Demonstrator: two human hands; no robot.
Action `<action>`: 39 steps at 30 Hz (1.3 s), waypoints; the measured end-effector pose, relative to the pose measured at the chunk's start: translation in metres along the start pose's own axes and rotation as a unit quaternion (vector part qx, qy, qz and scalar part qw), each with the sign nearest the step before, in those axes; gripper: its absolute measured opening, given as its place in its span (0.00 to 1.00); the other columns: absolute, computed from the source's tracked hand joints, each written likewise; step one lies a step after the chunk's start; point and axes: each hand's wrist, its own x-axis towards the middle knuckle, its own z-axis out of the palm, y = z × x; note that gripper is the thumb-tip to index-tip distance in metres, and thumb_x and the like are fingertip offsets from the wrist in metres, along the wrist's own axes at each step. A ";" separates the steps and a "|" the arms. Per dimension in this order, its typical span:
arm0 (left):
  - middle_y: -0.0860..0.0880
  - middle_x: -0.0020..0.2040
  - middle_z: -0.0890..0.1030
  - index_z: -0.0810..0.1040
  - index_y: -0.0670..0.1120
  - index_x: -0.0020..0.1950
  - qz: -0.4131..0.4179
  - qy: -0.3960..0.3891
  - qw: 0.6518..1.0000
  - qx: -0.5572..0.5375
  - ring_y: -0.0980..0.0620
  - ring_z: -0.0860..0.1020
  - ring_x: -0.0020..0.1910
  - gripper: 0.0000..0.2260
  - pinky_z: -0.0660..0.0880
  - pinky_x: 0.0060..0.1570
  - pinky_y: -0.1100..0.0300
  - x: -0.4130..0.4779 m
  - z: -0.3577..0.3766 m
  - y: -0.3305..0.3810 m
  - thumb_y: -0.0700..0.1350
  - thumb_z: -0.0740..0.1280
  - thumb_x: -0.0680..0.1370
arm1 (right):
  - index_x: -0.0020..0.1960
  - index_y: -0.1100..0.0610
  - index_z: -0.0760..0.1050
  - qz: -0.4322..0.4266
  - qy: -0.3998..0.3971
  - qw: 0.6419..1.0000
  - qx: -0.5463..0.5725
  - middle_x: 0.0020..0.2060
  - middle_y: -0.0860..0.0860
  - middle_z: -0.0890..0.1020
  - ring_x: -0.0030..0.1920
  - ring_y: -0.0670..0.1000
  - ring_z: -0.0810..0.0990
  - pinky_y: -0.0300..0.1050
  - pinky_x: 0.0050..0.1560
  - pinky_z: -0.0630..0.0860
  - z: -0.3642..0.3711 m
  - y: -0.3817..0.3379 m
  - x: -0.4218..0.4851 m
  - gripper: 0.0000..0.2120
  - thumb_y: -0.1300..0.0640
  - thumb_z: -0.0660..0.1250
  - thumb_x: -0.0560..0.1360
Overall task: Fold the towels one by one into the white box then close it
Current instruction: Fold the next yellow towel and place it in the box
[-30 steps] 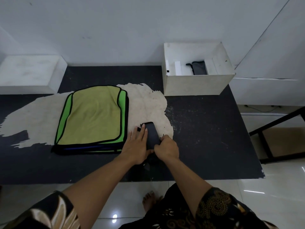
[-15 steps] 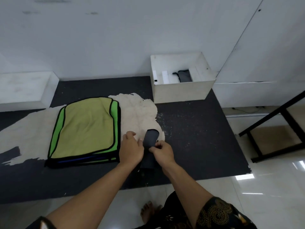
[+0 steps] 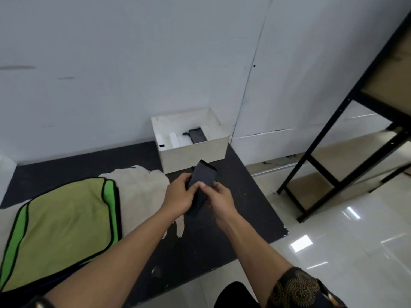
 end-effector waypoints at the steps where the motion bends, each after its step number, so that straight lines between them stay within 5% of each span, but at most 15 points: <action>1: 0.53 0.52 0.81 0.77 0.50 0.59 0.022 0.003 1.000 0.004 0.52 0.79 0.50 0.10 0.75 0.49 0.56 0.001 0.003 0.006 0.50 0.65 0.79 | 0.56 0.57 0.79 -0.007 0.010 1.000 -0.002 0.49 0.52 0.86 0.51 0.51 0.84 0.49 0.53 0.81 -0.004 -0.006 0.001 0.14 0.53 0.74 0.73; 9: 0.50 0.54 0.83 0.80 0.50 0.61 0.106 -0.010 0.993 0.041 0.51 0.79 0.52 0.12 0.75 0.53 0.52 0.025 0.018 0.026 0.48 0.59 0.82 | 0.53 0.56 0.78 -0.053 0.054 0.996 -0.043 0.48 0.51 0.85 0.50 0.50 0.84 0.48 0.52 0.81 -0.022 -0.040 0.024 0.06 0.59 0.70 0.76; 15: 0.46 0.50 0.84 0.81 0.46 0.58 0.079 -0.049 0.991 0.098 0.47 0.79 0.49 0.14 0.71 0.45 0.56 0.066 0.011 0.035 0.48 0.57 0.83 | 0.53 0.59 0.76 -0.065 0.057 0.994 -0.072 0.47 0.53 0.84 0.46 0.49 0.83 0.38 0.37 0.77 -0.018 -0.065 0.062 0.05 0.60 0.68 0.78; 22: 0.48 0.45 0.82 0.81 0.49 0.60 0.050 0.013 0.991 0.120 0.47 0.78 0.46 0.13 0.68 0.41 0.58 0.140 -0.011 0.054 0.48 0.59 0.83 | 0.59 0.54 0.74 -0.033 -0.045 0.995 -0.083 0.53 0.51 0.83 0.51 0.50 0.83 0.48 0.48 0.82 0.010 -0.108 0.143 0.14 0.53 0.71 0.76; 25: 0.47 0.50 0.83 0.81 0.48 0.59 0.026 0.037 0.995 0.085 0.46 0.79 0.50 0.12 0.73 0.47 0.55 0.184 -0.020 0.065 0.49 0.61 0.81 | 0.57 0.55 0.74 -0.046 -0.058 0.991 -0.112 0.51 0.52 0.83 0.48 0.51 0.83 0.50 0.45 0.83 0.024 -0.131 0.198 0.09 0.59 0.69 0.77; 29: 0.47 0.51 0.82 0.74 0.46 0.58 -0.050 -0.026 0.998 0.017 0.46 0.80 0.50 0.09 0.78 0.53 0.48 0.243 -0.029 0.066 0.45 0.64 0.78 | 0.57 0.59 0.73 -0.078 -0.056 0.983 -0.158 0.49 0.54 0.82 0.47 0.51 0.82 0.46 0.45 0.81 0.044 -0.153 0.285 0.10 0.63 0.68 0.77; 34: 0.44 0.56 0.79 0.69 0.46 0.64 -0.180 -0.074 0.981 0.023 0.45 0.78 0.53 0.17 0.78 0.54 0.47 0.285 -0.014 0.038 0.38 0.60 0.76 | 0.58 0.56 0.74 -0.038 -0.094 0.945 -0.309 0.50 0.53 0.81 0.50 0.54 0.80 0.54 0.53 0.80 0.057 -0.129 0.354 0.11 0.62 0.67 0.76; 39: 0.41 0.56 0.78 0.71 0.42 0.62 -0.241 -0.117 0.963 0.033 0.42 0.77 0.55 0.15 0.77 0.56 0.48 0.309 0.010 0.009 0.37 0.59 0.76 | 0.60 0.63 0.72 0.025 -0.132 0.906 -0.402 0.50 0.58 0.77 0.51 0.58 0.77 0.47 0.41 0.74 0.061 -0.100 0.386 0.16 0.67 0.59 0.73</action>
